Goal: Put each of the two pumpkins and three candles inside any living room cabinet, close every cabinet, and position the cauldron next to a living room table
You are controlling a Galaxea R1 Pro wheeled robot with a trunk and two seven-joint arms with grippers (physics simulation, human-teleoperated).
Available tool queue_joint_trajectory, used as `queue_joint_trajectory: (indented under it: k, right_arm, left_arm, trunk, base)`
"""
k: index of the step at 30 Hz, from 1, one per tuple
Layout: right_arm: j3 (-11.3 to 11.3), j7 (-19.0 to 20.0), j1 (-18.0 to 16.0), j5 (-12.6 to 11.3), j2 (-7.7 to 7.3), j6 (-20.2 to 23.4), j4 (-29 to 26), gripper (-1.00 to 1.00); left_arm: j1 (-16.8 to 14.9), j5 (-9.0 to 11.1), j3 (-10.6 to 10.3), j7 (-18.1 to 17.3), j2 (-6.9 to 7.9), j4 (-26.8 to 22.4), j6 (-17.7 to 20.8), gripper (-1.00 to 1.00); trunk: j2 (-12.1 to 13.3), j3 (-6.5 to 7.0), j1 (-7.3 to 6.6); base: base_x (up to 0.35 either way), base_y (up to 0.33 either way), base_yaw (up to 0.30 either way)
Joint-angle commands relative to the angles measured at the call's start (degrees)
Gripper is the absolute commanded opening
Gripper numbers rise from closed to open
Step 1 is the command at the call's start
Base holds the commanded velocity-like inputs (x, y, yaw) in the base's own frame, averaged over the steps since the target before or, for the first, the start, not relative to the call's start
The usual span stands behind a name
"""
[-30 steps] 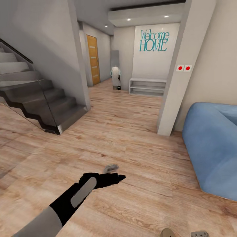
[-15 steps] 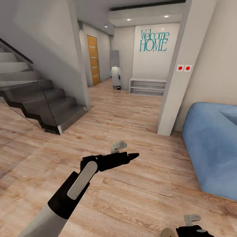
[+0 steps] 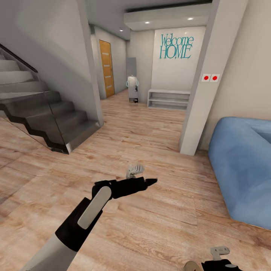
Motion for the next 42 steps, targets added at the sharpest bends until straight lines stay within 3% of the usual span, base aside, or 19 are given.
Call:
queue_joint_trajectory:
  k: [1, 14, 21, 42]
  right_arm:
    - [0.0, 0.0, 0.0, 0.0, 0.00, 0.0, 0.0, 1.00]
    - [0.1, -0.1, 0.6, 0.1, -0.36, 0.0, 0.2, 1.00]
    - [0.2, -0.1, -0.2, 0.1, 0.62, 0.0, 0.2, 1.00]
    - [0.3, -0.3, -0.2, 0.1, 0.71, -0.2, 0.2, 1.00]
  left_arm:
    - [0.0, 0.0, 0.0, 0.0, -0.11, 0.6, 0.0, 1.00]
    - [0.0, 0.1, 0.0, -0.2, -0.38, 1.9, 0.0, 1.00]
    - [0.0, 0.1, 0.1, -0.2, -0.38, 1.9, 0.0, 1.00]
    - [0.0, 0.1, 0.1, -0.3, -0.33, 2.0, 0.0, 1.00]
  trunk:
    - [0.0, 0.00, 0.00]
    - [0.0, 0.00, 0.00]
    - [0.0, 0.00, 0.00]
    - [-0.4, -0.18, 0.22]
  base:
    - [0.000, 0.000, 0.000]
    - [0.000, 0.000, 0.000]
    - [0.000, 0.000, 0.000]
    - [0.000, 0.000, 0.000]
